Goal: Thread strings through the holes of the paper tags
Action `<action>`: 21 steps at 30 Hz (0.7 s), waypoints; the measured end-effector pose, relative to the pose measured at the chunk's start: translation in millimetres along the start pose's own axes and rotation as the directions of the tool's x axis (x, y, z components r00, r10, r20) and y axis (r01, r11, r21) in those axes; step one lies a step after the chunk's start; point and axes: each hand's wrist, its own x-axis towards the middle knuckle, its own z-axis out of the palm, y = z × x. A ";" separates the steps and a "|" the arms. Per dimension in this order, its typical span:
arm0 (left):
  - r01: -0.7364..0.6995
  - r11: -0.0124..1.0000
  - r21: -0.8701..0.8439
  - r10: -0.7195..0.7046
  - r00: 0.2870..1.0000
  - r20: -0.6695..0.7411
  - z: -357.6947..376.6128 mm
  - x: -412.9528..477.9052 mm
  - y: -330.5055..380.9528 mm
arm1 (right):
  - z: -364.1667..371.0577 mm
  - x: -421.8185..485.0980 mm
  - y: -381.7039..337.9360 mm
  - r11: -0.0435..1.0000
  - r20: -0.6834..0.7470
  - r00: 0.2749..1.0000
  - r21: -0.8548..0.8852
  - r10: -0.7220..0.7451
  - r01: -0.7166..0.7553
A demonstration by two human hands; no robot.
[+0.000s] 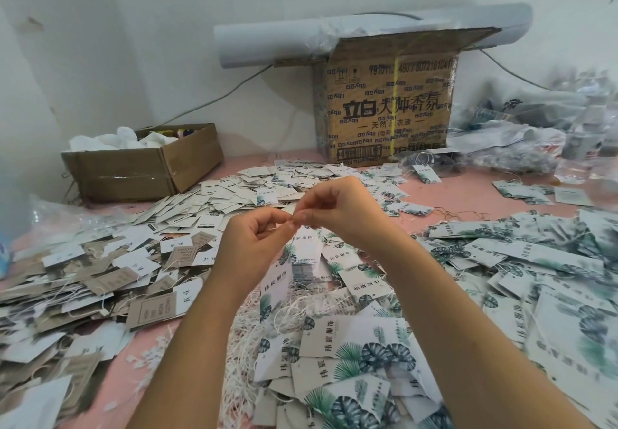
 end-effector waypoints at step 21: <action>-0.043 0.999 0.016 0.045 0.994 -0.097 -4.4 1.3 4.9 | 3.8 -2.9 -3.5 0.886 0.143 0.988 0.448 0.061 -0.120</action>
